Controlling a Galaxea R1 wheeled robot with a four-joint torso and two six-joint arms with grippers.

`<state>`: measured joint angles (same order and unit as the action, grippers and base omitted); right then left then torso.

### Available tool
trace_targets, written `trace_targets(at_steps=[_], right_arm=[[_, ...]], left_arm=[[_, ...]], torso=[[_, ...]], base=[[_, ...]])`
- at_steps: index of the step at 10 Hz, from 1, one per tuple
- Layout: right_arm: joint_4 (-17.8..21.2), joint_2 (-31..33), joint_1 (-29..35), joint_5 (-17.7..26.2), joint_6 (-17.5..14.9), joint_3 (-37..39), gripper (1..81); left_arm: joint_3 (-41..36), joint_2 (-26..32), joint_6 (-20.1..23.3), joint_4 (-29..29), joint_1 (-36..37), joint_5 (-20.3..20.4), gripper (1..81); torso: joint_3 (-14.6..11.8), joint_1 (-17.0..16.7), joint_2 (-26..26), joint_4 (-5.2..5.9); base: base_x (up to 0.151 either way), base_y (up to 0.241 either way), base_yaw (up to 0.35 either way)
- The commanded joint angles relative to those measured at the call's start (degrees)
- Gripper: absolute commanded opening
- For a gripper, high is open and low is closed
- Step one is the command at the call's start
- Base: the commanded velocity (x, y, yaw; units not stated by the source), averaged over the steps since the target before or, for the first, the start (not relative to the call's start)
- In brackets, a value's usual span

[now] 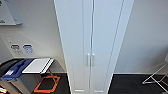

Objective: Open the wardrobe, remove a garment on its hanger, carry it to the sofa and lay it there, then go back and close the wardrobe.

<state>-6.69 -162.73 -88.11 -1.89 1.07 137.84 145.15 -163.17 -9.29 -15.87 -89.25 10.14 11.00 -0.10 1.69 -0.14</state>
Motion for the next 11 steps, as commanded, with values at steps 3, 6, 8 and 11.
trace_targets(at_steps=[3, 6, 8, 11], right_arm=[[-0.43, 1.07, 2.10, 2.94, -0.11, -0.30, 81.1], [-0.51, 1.07, 2.10, 2.94, -0.11, -0.65, 81.1], [-0.43, 1.50, 2.10, 2.94, -0.11, -0.74, 81.1], [-0.42, 1.77, 1.76, 2.94, -0.11, -0.65, 81.1]], left_arm=[[-1.36, 1.35, -0.03, -0.65, 1.48, -2.67, 81.1], [-1.54, 1.44, -0.03, -0.65, 1.23, -2.67, 81.1], [-1.54, 1.53, -0.03, -0.65, 1.22, -2.67, 81.1], [-1.54, 1.44, -0.03, -0.74, 1.22, -2.67, 81.1]], torso=[[0.02, 0.15, -0.06, 0.00], [0.02, 0.13, -0.06, 0.02], [0.02, 0.15, -0.09, 0.00], [0.05, 0.17, -0.11, 0.02]], base=[[0.089, 0.000, 0.000], [0.098, 0.000, 0.000], [0.099, 0.000, 0.000], [0.099, 0.000, 0.000]])
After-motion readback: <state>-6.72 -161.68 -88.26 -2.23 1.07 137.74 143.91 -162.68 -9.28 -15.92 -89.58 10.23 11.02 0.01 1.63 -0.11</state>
